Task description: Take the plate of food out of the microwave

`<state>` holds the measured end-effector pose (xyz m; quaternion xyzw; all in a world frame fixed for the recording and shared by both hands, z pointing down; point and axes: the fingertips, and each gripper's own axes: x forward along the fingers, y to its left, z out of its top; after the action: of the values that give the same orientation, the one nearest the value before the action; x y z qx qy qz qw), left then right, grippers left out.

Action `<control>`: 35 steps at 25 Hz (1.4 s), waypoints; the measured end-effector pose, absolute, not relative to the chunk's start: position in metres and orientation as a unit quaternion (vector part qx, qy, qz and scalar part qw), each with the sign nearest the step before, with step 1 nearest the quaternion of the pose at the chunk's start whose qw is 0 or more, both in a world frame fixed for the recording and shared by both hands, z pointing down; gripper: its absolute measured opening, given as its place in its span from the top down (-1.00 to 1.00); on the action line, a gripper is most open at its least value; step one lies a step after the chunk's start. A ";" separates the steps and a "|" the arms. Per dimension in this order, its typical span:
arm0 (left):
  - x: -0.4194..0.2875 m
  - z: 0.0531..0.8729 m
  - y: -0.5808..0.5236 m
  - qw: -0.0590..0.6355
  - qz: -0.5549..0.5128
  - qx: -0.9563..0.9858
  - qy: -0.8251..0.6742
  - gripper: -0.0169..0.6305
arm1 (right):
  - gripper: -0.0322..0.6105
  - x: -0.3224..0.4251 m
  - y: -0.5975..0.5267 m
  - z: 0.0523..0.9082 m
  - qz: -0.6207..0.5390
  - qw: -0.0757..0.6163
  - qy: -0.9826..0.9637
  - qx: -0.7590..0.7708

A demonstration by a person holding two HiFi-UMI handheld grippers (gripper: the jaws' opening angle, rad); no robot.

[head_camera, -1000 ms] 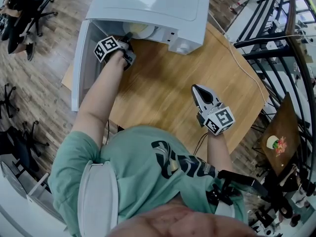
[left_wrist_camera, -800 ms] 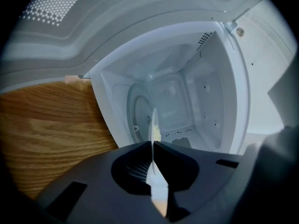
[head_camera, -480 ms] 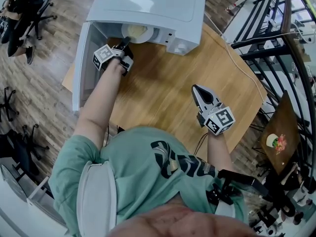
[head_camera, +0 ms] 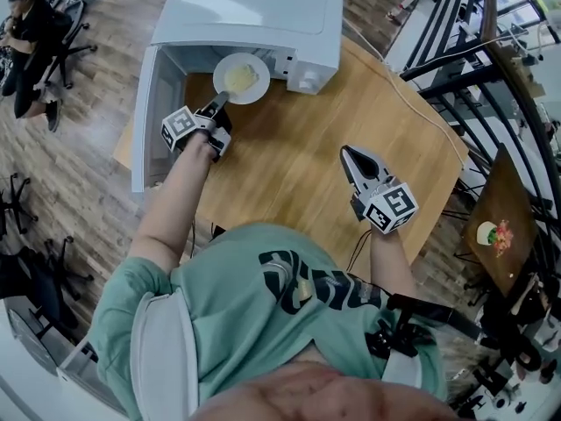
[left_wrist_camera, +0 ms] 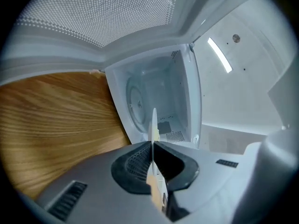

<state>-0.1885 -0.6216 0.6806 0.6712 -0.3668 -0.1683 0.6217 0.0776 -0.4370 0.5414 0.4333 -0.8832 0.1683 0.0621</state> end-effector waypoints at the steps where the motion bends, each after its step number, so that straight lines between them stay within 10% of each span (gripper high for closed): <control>1: -0.188 0.680 -0.615 0.624 -0.167 0.671 -0.365 0.90 | 0.88 0.079 -0.433 0.540 0.168 0.060 -0.882 0.437; 35: 0.011 0.583 -0.458 0.611 -0.033 0.775 -0.161 0.90 | 0.88 0.223 -0.260 0.482 0.117 0.002 -0.784 0.610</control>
<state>0.0105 -0.4583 0.5829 0.7746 -0.1615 -0.0326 0.6107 0.2228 -0.2604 0.4821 0.6095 -0.7841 0.1168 0.0015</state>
